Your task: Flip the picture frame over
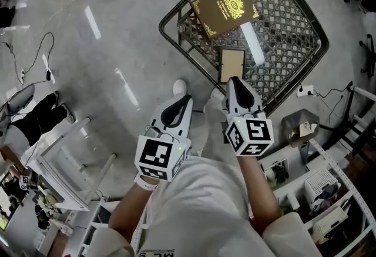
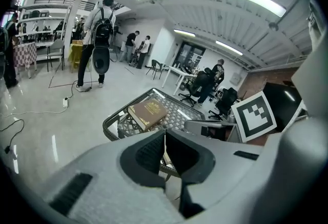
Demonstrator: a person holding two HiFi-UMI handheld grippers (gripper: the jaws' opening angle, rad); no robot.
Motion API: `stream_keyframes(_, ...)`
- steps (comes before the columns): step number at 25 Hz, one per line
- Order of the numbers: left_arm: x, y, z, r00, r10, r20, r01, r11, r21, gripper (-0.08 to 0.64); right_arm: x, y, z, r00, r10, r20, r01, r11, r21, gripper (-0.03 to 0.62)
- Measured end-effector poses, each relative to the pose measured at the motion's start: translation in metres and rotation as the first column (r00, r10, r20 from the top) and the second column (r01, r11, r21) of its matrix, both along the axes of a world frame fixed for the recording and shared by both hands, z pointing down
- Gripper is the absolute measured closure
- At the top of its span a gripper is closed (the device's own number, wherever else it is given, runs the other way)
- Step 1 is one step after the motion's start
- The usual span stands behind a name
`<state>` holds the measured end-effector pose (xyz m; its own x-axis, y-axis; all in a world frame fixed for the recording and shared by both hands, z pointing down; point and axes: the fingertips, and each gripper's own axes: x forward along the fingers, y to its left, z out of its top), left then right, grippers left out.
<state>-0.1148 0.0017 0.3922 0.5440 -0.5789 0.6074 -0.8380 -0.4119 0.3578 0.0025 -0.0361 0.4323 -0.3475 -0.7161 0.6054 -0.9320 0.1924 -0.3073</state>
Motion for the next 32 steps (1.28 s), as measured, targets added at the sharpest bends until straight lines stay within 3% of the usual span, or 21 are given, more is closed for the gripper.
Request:
stream_keyframes(6, 0.003, -0.003, 0.027, 1.000, 0.023, 0.007, -0.023, 1.000, -0.021, 0.529, 0.001, -0.005, 0.042, 1.000, 0.000, -0.031, -0.001, 1.000, -0.028, 0.561)
stream_keyframes(9, 0.002, -0.005, 0.041, 1.000, 0.021, 0.010, -0.020, 0.999, -0.029, 0.529, 0.001, -0.006, 0.062, 0.999, 0.003, -0.040, -0.004, 0.999, -0.040, 0.526)
stream_keyframes(32, -0.003, -0.001, 0.097, 0.999, 0.034, 0.018, -0.032, 0.995, -0.099, 0.529, -0.004, -0.005, 0.175, 0.986, -0.002, -0.165, -0.027, 0.985, -0.173, 0.505)
